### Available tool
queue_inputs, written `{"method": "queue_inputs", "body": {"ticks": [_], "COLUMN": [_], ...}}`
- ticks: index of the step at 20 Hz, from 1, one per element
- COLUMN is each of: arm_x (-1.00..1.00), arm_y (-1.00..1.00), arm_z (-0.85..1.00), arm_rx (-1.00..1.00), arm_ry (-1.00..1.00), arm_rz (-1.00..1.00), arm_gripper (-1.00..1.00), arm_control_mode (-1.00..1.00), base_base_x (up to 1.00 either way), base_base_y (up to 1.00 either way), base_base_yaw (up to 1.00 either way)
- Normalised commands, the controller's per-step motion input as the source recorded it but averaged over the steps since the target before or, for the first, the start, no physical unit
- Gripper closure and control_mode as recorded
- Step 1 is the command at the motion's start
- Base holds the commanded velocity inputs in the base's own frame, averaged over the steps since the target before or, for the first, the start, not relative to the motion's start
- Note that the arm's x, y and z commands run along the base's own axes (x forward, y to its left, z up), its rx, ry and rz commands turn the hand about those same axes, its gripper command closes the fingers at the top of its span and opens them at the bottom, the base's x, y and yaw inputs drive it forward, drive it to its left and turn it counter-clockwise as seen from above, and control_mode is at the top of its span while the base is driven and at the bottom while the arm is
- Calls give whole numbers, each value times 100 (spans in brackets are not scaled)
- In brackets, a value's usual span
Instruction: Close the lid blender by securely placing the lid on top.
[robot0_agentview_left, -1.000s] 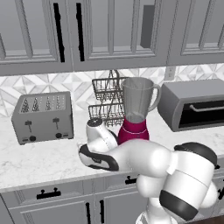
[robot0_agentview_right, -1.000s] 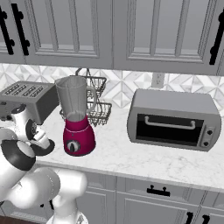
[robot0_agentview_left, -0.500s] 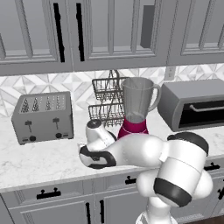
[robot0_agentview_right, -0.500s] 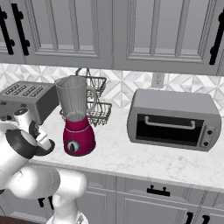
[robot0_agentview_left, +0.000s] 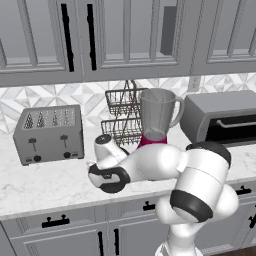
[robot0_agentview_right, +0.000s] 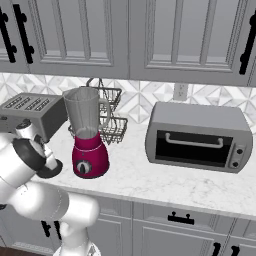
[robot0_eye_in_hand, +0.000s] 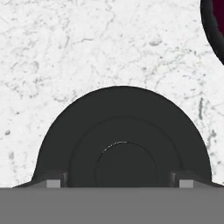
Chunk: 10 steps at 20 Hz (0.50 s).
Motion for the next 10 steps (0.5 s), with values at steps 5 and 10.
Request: {"method": "queue_inputs", "body": {"ticks": [5, 10], "arm_x": [0, 0], "arm_y": [0, 0], "arm_z": [-41, -50], "arm_rx": [0, 0], "arm_ry": [0, 0], "arm_rz": [-4, -2], "arm_gripper": [100, 100], "arm_control_mode": [-100, -100], "base_base_x": [0, 0], "base_base_y": [0, 0], "base_base_yaw": [0, 0]}}
